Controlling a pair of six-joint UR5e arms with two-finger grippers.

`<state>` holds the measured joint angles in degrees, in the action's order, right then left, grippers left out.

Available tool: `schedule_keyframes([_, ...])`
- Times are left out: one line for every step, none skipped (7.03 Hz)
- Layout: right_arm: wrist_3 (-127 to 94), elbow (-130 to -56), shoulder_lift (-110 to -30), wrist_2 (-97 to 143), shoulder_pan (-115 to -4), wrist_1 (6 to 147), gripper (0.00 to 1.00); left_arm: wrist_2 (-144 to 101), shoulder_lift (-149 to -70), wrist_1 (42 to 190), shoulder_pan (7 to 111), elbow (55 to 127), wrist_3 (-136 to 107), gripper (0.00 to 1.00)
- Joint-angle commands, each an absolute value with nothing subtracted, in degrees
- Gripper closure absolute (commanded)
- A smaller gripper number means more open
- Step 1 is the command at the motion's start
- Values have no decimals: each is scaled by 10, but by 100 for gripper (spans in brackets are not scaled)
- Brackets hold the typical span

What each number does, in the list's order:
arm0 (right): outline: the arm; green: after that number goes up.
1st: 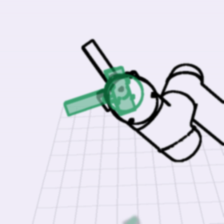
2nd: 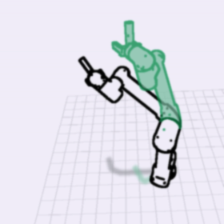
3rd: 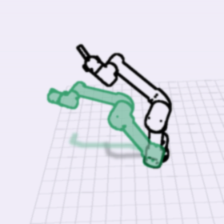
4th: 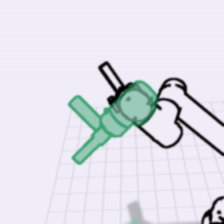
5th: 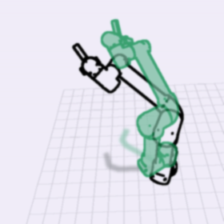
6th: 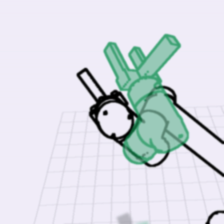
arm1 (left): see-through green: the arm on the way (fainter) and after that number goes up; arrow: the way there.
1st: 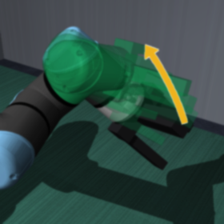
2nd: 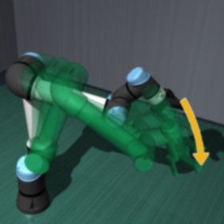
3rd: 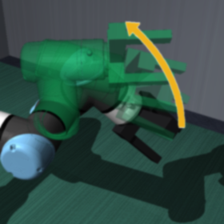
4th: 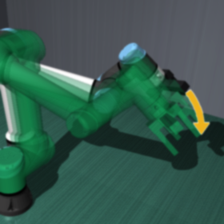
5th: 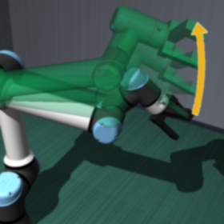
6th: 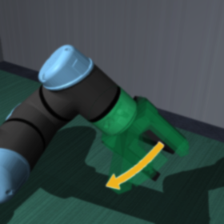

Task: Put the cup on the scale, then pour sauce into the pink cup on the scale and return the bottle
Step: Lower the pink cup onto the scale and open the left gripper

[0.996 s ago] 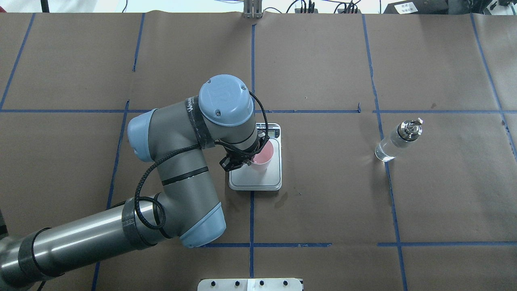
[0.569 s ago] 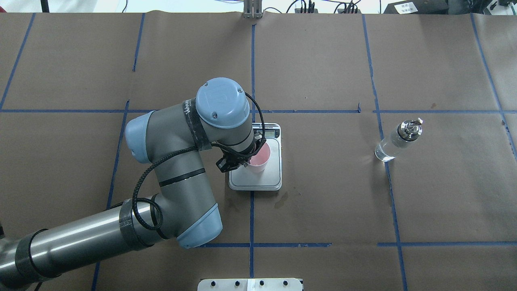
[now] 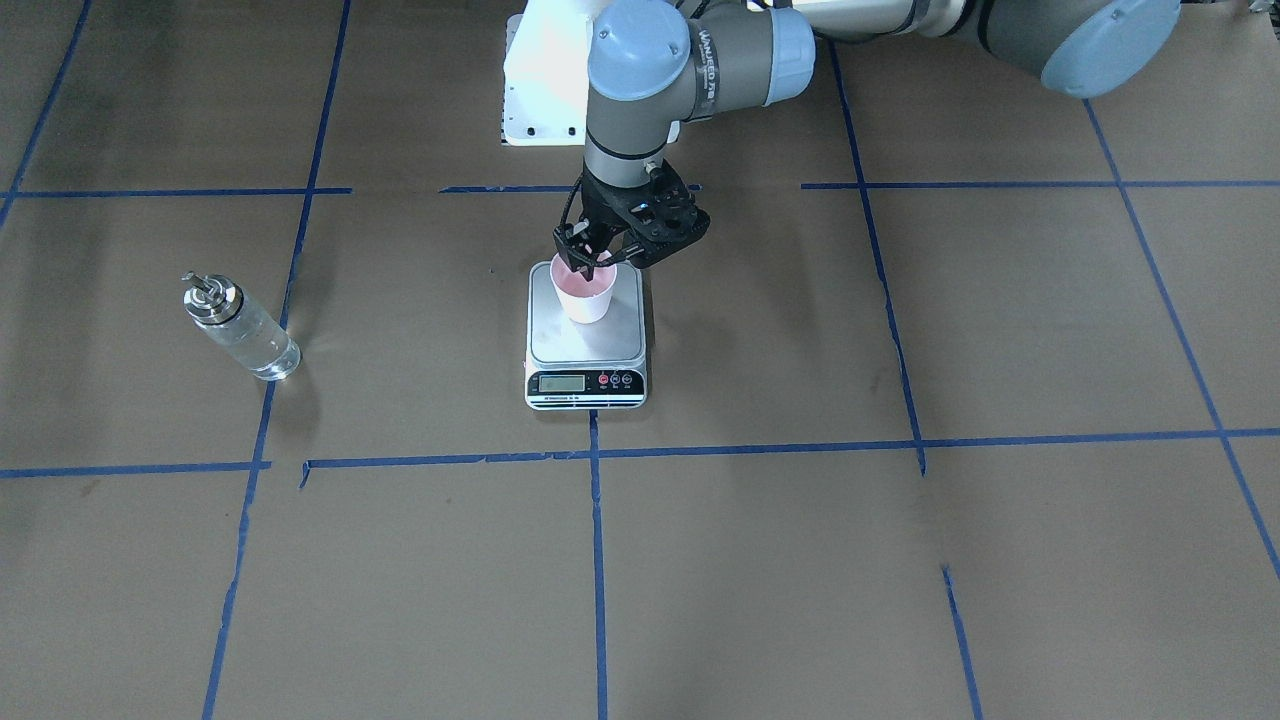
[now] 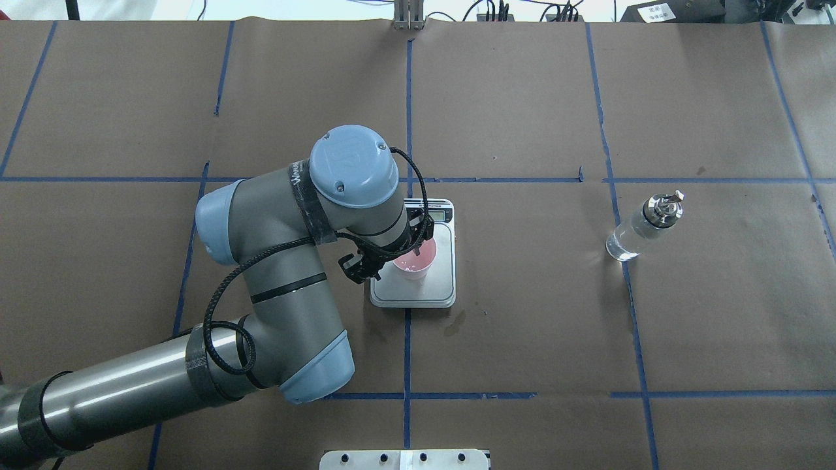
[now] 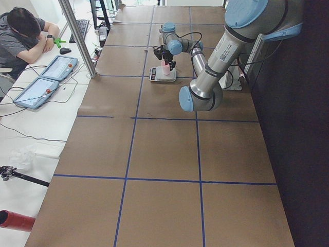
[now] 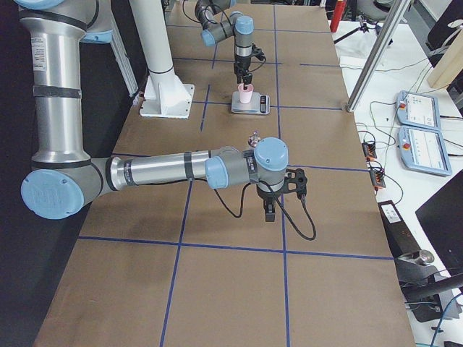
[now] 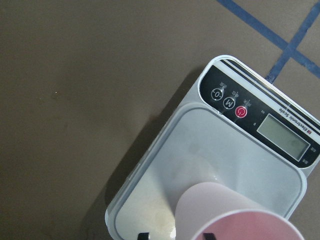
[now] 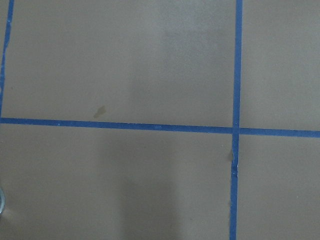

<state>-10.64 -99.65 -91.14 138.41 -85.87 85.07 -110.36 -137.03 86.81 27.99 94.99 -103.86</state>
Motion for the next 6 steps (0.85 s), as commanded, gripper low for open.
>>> schedule_keyframes([-106,-1004,-912,1383,-857,851,0,-1107,-1370,861,283,988,-1028,0])
schedule_keyframes([-108,-1019,-915,1384,-855,853,0,-1127,-1369,860,290,1003,-1022,0])
schedule_keyframes([-119,-1055,-921,1384,-849,860,0,-1135,-1368,859,306,1012,-1020,0])
schedule_keyframes([-164,-1123,-929,1380,-826,902,0,-1136,-1358,860,314,1028,-1019,0])
schedule_keyframes([-230,-1203,-936,1376,-789,950,0,-1148,-1344,859,331,1050,-999,0])
schedule_keyframes([-305,-1260,-950,1361,-752,954,0,-1172,-1331,859,362,1061,-977,0])
